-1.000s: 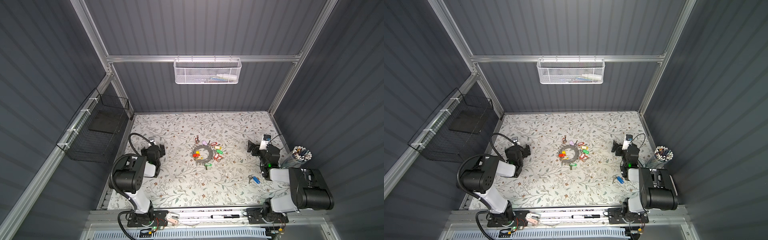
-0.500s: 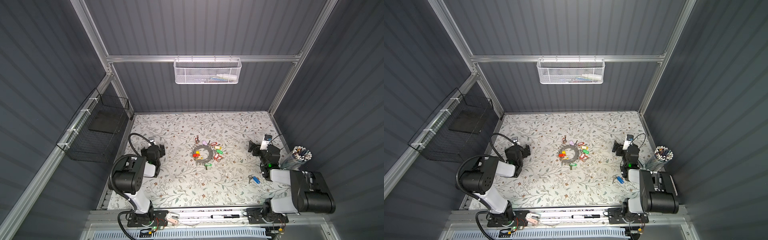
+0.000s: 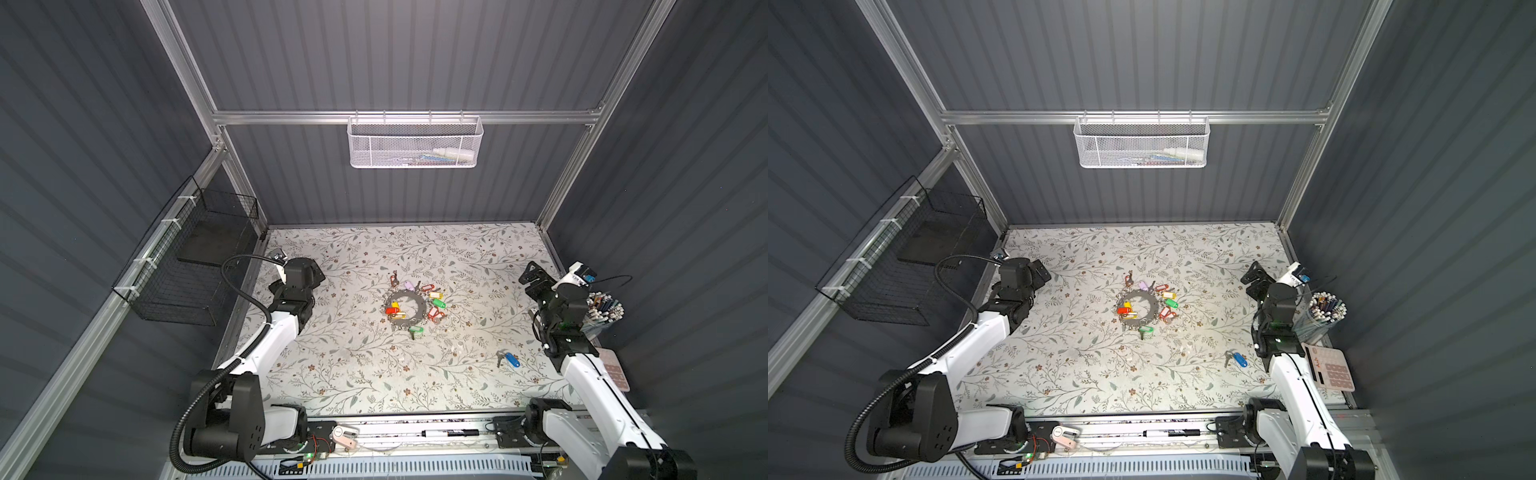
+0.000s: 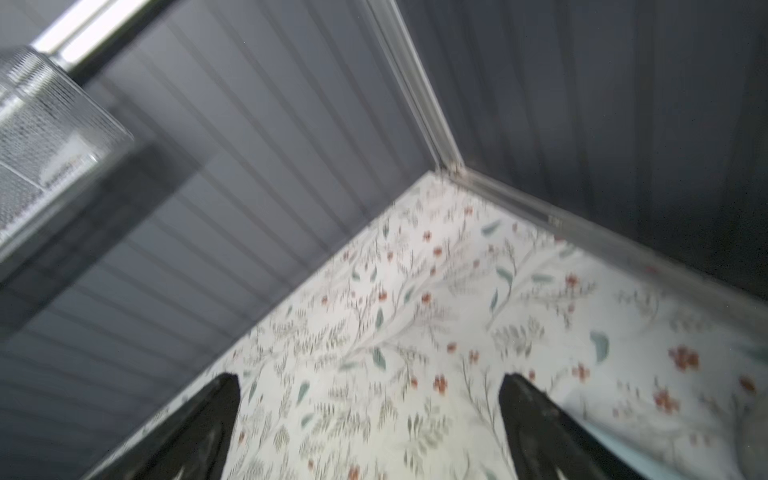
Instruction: Put the keys on the keyring
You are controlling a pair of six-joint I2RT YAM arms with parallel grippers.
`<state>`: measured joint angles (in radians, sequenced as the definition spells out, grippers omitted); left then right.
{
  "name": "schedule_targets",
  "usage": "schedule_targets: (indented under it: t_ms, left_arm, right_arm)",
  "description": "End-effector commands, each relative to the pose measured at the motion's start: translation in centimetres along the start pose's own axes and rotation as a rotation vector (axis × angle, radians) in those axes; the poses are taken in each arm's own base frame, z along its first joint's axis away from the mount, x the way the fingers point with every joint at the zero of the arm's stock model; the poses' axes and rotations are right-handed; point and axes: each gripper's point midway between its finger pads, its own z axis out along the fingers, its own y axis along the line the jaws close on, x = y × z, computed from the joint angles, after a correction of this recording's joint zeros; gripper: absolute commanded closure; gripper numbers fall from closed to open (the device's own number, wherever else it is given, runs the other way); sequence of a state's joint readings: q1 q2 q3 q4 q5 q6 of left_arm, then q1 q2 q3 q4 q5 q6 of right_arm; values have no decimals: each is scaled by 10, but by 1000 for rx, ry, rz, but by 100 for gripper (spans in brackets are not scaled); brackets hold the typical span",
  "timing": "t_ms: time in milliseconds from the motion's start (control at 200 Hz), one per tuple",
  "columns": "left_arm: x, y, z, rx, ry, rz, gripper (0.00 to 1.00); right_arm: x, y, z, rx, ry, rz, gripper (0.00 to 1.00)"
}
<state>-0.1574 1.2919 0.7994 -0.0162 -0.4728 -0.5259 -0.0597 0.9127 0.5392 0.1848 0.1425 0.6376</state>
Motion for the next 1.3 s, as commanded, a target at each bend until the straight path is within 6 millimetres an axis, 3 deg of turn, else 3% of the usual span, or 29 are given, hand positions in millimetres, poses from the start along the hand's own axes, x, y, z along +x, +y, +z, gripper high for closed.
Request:
schedule_targets:
  t_ms: [0, 140, 350, 475, 640, 870, 1040, 1090, 1120, 1291]
  left_arm:
    - [54, -10, -21, 119, 282, -19, 1]
    - [88, -63, -50, 450, 453, -16, 11]
    - [160, -126, -88, 606, 697, 181, 22]
    - [187, -143, -85, 581, 767, 261, 30]
    - [190, -152, -63, 508, 761, 324, 33]
    - [193, -167, -33, 428, 795, 439, 43]
    - [195, -181, -16, 409, 808, 476, 44]
    - [204, -181, -12, 404, 835, 493, 44]
    - [197, -194, -10, 431, 819, 489, 44]
    - [211, -205, -1, 455, 870, 496, 46]
  right_arm:
    - [39, 18, -8, -22, 277, 44, 1]
    - [71, 48, -19, -69, 405, -149, 1]
    - [145, 90, -29, -230, 626, -341, 1]
    - [191, 106, -33, -296, 745, -409, 1]
    - [234, 122, -35, -347, 833, -455, 1]
    - [256, 127, -35, -412, 873, -424, 1]
    - [264, 124, -34, -415, 887, -417, 1]
    - [266, 125, -34, -424, 896, -412, 1]
    - [267, 125, -35, -426, 901, -410, 1]
    - [270, 125, -34, -430, 906, -408, 1]
